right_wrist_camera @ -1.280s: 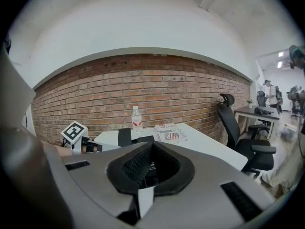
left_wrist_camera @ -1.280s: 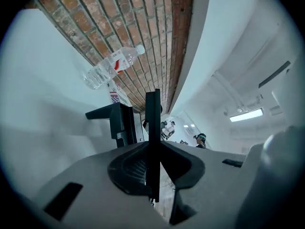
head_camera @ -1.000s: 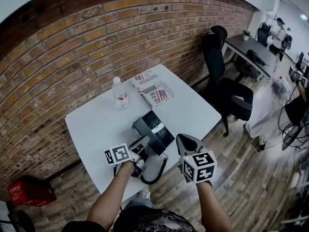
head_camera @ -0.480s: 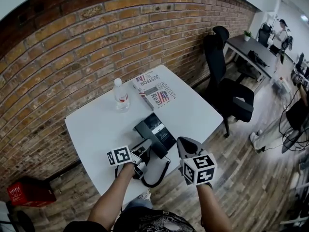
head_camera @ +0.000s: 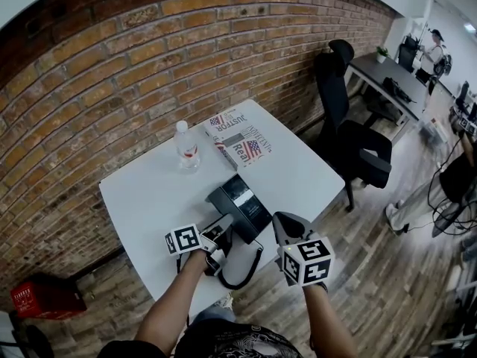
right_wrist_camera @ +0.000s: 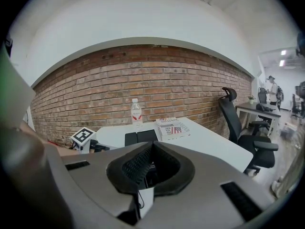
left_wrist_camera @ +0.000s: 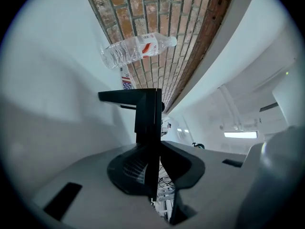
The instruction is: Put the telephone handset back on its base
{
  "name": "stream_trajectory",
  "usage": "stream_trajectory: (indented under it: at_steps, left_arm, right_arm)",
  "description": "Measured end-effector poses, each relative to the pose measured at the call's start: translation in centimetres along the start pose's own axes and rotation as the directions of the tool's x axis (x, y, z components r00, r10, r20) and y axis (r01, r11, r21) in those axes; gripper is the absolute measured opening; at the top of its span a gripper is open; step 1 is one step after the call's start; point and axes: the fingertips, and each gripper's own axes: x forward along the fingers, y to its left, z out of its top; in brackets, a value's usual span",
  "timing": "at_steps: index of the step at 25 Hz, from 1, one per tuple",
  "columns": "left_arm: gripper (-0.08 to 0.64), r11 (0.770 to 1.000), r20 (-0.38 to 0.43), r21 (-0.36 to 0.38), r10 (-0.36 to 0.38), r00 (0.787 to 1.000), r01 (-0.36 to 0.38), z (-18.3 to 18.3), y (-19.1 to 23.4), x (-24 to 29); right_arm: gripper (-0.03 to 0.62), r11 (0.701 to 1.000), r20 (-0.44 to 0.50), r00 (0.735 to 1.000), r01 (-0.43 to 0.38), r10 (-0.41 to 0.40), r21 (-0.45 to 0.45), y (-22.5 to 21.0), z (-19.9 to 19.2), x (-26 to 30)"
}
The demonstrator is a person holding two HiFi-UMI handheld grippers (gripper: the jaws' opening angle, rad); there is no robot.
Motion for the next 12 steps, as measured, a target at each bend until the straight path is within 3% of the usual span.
stream_trajectory:
  at_steps: [5, 12]
  left_arm:
    - [0.074, 1.000, -0.001, -0.030, 0.001, 1.000, -0.001, -0.06, 0.13, 0.00]
    - [0.074, 1.000, -0.016, -0.015, 0.011, 1.000, -0.011, -0.11, 0.01, 0.07]
  right_arm:
    - [0.002, 1.000, -0.001, 1.000, -0.001, 0.001, 0.003, -0.02, -0.11, -0.02]
    - [0.002, 1.000, -0.002, 1.000, 0.000, 0.000, 0.003, -0.02, -0.03, -0.05]
